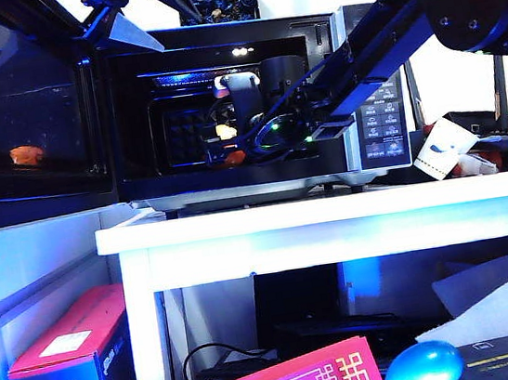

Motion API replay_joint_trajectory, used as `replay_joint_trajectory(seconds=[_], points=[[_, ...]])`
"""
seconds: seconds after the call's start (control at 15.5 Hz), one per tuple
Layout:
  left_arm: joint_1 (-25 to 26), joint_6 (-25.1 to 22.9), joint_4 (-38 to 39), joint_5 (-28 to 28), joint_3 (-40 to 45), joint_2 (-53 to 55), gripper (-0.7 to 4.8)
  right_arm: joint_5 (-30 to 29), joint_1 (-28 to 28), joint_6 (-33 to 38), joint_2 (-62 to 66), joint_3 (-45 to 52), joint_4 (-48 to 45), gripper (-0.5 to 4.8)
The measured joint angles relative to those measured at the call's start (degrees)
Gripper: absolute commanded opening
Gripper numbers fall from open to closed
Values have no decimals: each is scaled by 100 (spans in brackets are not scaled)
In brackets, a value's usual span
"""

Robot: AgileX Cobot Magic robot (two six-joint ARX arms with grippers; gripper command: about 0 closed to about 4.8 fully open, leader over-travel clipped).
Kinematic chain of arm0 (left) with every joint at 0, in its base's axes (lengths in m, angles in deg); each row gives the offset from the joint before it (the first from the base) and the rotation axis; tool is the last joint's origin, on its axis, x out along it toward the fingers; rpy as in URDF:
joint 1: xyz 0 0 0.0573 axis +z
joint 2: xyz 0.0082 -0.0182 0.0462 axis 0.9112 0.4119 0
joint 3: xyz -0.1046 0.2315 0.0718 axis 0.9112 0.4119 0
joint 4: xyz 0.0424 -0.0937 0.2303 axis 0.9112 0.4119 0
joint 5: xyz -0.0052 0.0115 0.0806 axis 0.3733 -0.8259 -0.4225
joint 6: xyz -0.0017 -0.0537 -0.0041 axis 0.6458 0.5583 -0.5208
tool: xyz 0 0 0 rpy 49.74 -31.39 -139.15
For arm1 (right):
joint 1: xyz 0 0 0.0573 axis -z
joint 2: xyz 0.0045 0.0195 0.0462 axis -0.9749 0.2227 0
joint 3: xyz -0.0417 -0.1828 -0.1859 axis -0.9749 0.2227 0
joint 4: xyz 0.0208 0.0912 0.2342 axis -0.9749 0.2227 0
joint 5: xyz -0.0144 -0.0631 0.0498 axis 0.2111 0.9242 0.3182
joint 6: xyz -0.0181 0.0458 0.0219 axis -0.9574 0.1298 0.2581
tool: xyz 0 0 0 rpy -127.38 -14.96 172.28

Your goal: Open the microwave door, place the orange inside the microwave, then close the microwave door.

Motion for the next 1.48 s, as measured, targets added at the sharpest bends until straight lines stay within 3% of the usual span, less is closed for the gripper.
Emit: replay_joint_trajectory(seconds=[0.97, 1.48], points=[[2, -15, 20, -52, 0, 0, 479, -35, -4, -160, -518, 0, 2085, 479], [4, -15, 20, -52, 0, 0, 479, -26, -4, -203, -614, 2, 2144, 479]])
